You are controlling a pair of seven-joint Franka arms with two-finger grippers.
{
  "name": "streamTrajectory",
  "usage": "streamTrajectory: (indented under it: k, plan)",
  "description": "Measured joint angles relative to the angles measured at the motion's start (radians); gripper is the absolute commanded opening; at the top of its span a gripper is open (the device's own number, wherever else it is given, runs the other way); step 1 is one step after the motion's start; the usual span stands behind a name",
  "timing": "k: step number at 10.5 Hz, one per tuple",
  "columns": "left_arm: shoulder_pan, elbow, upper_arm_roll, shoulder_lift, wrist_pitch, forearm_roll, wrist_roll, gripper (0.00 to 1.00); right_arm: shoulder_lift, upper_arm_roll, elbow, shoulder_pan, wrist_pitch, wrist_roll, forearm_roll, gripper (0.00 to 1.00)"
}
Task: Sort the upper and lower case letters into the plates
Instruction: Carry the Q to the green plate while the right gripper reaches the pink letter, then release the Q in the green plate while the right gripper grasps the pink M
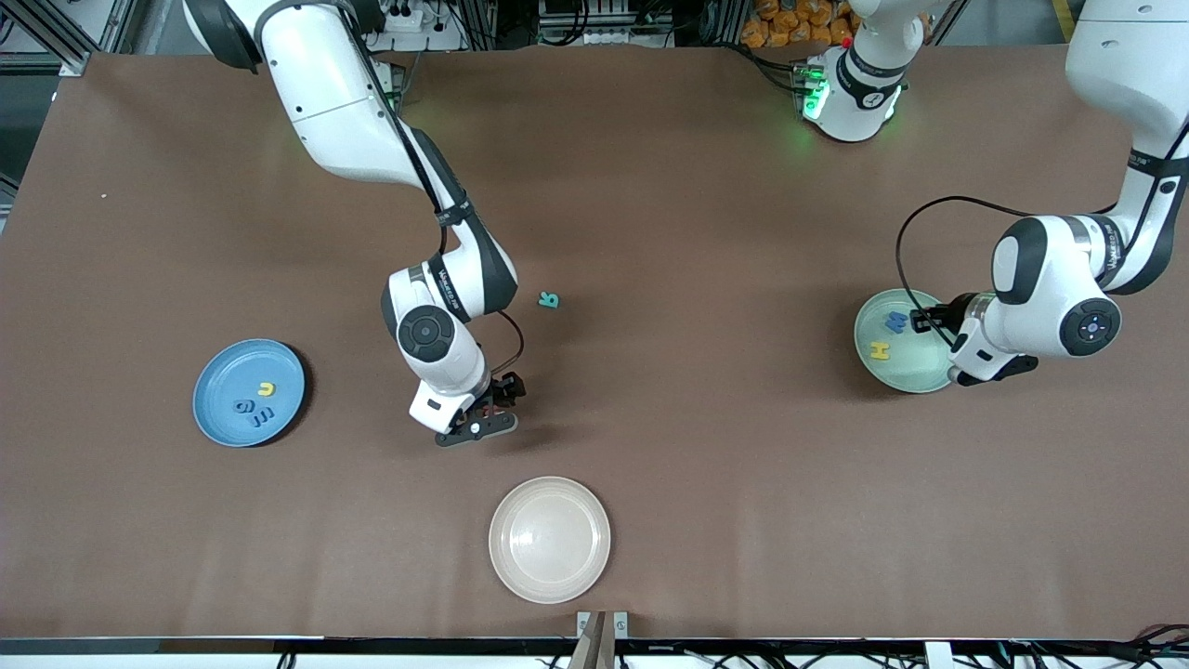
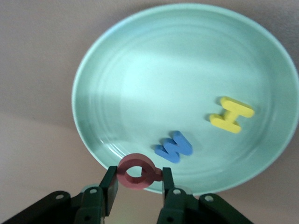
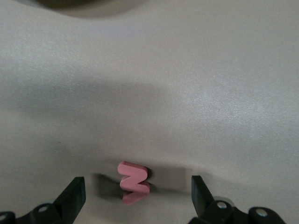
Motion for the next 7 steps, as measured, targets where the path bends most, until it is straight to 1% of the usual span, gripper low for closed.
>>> streamTrajectory:
  k: [1,2,3,6,7]
  plan:
    - [-0.002,0.0,-0.004,0.004,0.008,0.028,0.0,0.75,0.004,0.001,0.001,0.001,0.0,0.006,0.0,0.78]
    - [-0.002,0.0,-0.006,0.007,0.014,0.053,0.0,1.0,0.007,0.002,0.003,0.001,0.0,0.009,0.0,0.22]
    - [-0.002,0.0,-0.006,0.01,0.016,0.079,0.001,1.0,0.009,0.002,0.005,0.002,0.0,0.014,0.0,0.0]
    - [-0.002,-0.001,-0.009,0.013,0.017,0.095,0.006,1.0,0.008,0.002,0.015,0.007,0.0,0.032,0.0,0.0]
    - [-0.003,-0.001,-0.014,0.015,0.017,0.066,0.006,1.0,0.008,0.0,0.018,0.007,0.0,0.032,0.0,0.0]
